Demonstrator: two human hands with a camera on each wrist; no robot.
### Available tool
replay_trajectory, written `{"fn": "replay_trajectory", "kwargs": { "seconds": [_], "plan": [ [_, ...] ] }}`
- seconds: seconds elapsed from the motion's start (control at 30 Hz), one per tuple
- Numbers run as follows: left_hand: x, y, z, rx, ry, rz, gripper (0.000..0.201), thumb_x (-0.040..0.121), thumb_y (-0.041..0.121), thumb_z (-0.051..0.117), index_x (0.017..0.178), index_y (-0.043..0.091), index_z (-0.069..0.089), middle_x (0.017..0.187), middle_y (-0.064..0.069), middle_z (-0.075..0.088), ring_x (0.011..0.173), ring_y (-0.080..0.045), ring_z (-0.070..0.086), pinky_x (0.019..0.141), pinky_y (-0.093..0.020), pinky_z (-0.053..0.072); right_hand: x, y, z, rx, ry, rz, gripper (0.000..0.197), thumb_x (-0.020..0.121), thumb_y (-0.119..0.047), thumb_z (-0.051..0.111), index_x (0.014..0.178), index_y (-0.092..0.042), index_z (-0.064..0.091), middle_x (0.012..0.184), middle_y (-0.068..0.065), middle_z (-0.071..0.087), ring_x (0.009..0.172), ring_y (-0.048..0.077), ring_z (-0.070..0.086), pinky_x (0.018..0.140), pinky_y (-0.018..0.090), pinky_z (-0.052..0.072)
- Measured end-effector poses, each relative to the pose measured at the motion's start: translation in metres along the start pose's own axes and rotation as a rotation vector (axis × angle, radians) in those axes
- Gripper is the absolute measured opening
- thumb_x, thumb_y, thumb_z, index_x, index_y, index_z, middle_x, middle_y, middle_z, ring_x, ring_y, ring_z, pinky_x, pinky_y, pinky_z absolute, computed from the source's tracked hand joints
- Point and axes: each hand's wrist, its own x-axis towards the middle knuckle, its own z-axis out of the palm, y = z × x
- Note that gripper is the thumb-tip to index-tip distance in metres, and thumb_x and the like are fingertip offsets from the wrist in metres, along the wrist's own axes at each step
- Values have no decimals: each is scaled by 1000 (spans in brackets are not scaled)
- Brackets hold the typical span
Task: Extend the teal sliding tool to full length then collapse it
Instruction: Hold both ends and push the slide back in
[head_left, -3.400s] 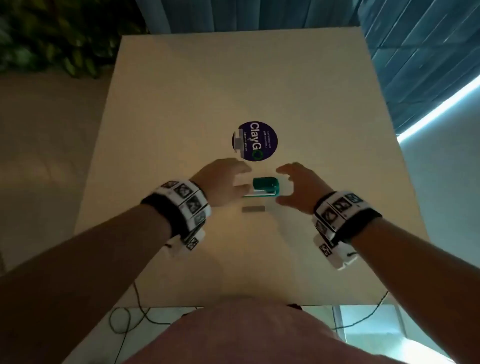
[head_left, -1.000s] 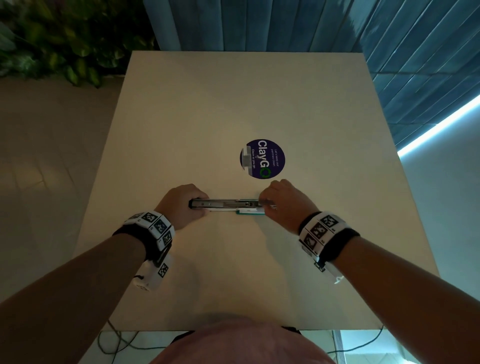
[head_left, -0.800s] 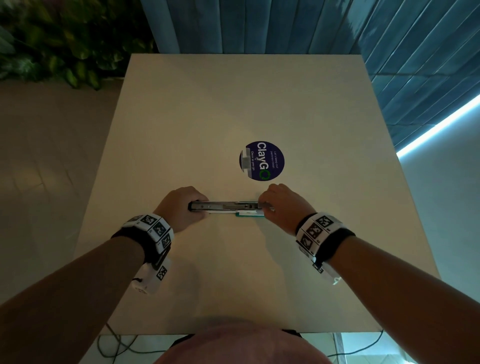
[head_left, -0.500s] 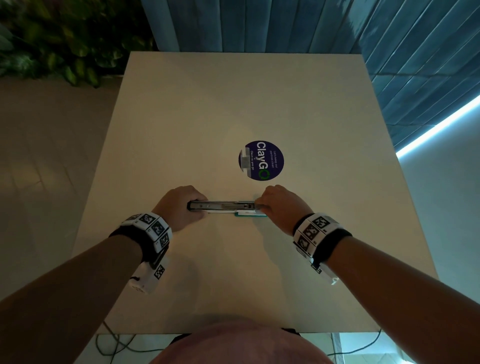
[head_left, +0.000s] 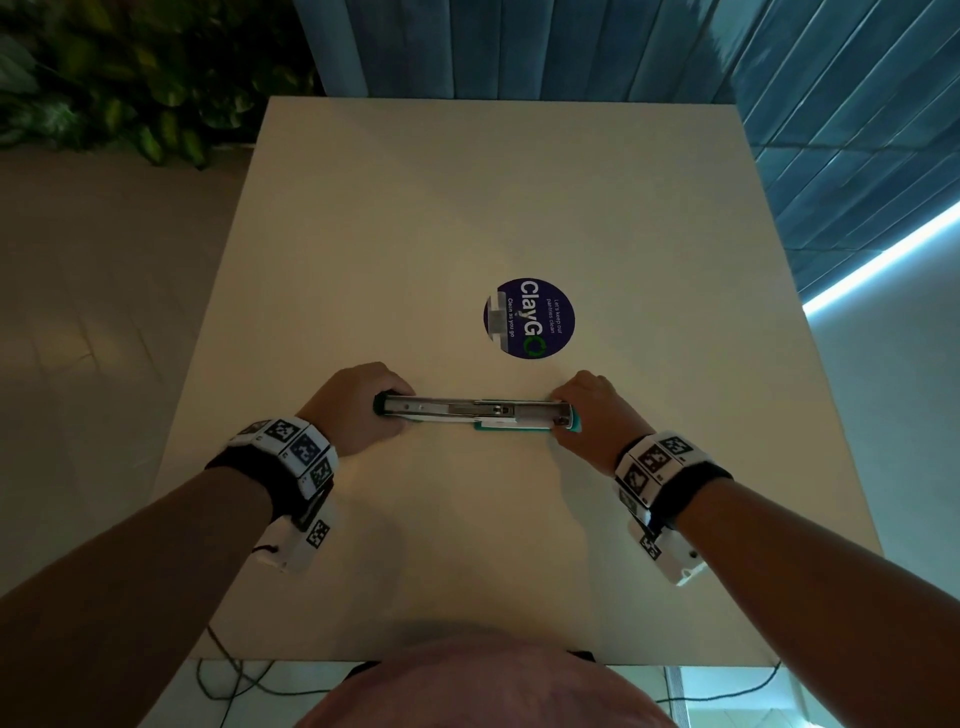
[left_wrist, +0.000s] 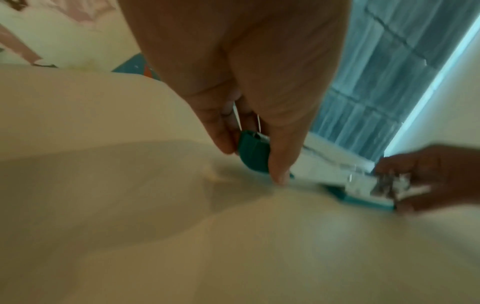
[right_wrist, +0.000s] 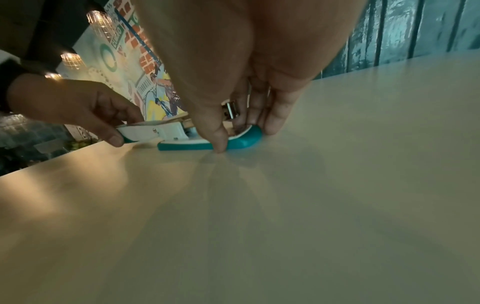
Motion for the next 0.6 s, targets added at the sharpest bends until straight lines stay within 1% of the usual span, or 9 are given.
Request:
{"fn": "replay_trajectory", "kwargs": {
  "seconds": [0.03, 0.1, 0.17, 0.2, 0.27, 0.37, 0.47, 0.53, 0.6],
  "plan": [
    [-1, 2, -6, -28, 21, 6, 30, 66, 12, 79, 93, 15, 66, 88, -8, 65, 78, -20, 59, 71, -30, 46, 1, 0, 0, 2, -4, 4, 32, 80, -15, 61, 112, -12, 55, 111, 11, 52, 105, 26, 45, 92, 37, 43],
    [-2, 12, -17, -101, 72, 36, 33, 64, 12, 81, 92, 18, 66, 88, -4, 67, 78, -13, 60, 74, -28, 50, 3, 0, -1, 6, -5, 11, 32, 81, -15, 61, 113, -12, 55, 112, 11, 52, 105, 26, 45, 91, 36, 43],
    [0, 29, -23, -169, 117, 94, 34, 64, 14, 82, 94, 18, 66, 91, -3, 67, 82, -11, 62, 79, -22, 52, 3, 1, -1, 6, -10, 13, 32, 81, -16, 62, 112, -12, 56, 111, 11, 52, 105, 26, 45, 92, 36, 43],
    [3, 40, -22, -185, 132, 125, 34, 65, 16, 81, 95, 18, 66, 92, -2, 67, 83, -11, 62, 80, -21, 52, 3, 2, -1, 8, -12, 10, 32, 81, -17, 62, 112, -13, 56, 111, 11, 53, 104, 26, 45, 93, 37, 43],
    [10, 62, -12, -210, 140, 179, 34, 68, 18, 79, 99, 19, 64, 94, -1, 66, 85, -10, 62, 79, -22, 52, 2, 4, -2, 19, -12, 7, 32, 80, -18, 63, 111, -14, 57, 110, 10, 53, 104, 26, 46, 93, 37, 44],
    [23, 87, 13, -187, 116, 252, 37, 71, 21, 75, 105, 19, 60, 96, -3, 64, 85, -14, 57, 78, -28, 51, 2, 4, -2, 20, -7, 3, 31, 80, -19, 63, 110, -14, 58, 109, 10, 55, 103, 25, 47, 90, 35, 42],
    [36, 103, 37, -101, 34, 272, 37, 74, 24, 72, 108, 18, 58, 100, -4, 64, 89, -14, 53, 82, -35, 48, 1, 4, -3, 31, 12, 15, 23, 80, -19, 63, 102, -12, 60, 106, 12, 56, 100, 27, 49, 87, 37, 43],
    [43, 109, 51, -50, -33, 288, 35, 77, 22, 70, 109, 16, 59, 104, -7, 65, 95, -21, 54, 86, -37, 47, 1, 6, -2, 58, 31, 27, 22, 79, -19, 65, 100, -12, 60, 104, 13, 57, 99, 27, 50, 87, 38, 44],
    [47, 110, 59, -17, -69, 299, 36, 77, 20, 70, 111, 13, 59, 106, -10, 65, 99, -26, 55, 87, -39, 46, 1, 8, -2, 78, 36, 36, 26, 78, -20, 68, 101, -13, 59, 104, 12, 56, 100, 26, 50, 87, 38, 43]
  ]
}}
